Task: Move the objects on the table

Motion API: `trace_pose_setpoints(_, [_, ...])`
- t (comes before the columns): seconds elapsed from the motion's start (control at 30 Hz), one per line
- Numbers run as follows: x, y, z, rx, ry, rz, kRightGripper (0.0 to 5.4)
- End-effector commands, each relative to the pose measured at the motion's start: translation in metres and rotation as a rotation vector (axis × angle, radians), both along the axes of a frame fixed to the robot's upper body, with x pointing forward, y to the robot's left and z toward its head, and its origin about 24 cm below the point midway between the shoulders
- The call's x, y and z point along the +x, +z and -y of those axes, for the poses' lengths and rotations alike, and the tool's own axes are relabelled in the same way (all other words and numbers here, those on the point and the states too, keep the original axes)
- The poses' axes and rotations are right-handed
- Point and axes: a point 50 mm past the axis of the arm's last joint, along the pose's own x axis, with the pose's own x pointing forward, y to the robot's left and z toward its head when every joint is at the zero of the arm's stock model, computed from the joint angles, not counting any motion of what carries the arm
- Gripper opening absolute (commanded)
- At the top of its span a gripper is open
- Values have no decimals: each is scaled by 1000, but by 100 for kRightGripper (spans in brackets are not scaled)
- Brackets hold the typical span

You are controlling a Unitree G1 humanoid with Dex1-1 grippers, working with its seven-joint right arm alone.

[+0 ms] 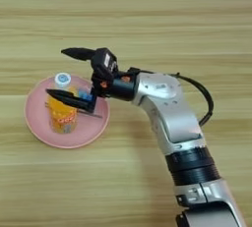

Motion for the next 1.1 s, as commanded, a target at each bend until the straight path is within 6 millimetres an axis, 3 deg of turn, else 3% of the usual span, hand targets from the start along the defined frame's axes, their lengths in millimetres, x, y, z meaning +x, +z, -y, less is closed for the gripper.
trace_pose_setpoints(0.03, [10, 13, -1, -47, -30, 72, 538])
trace_pose_setpoints(0.4, [5, -5, -2, -125, 16, 9, 538])
trace_pose_setpoints(0.87, [8, -8, -2, -143, -2, 17, 380])
trace_pose_setpoints(1.1, [10, -7, -2, -131, -12, 25, 352])
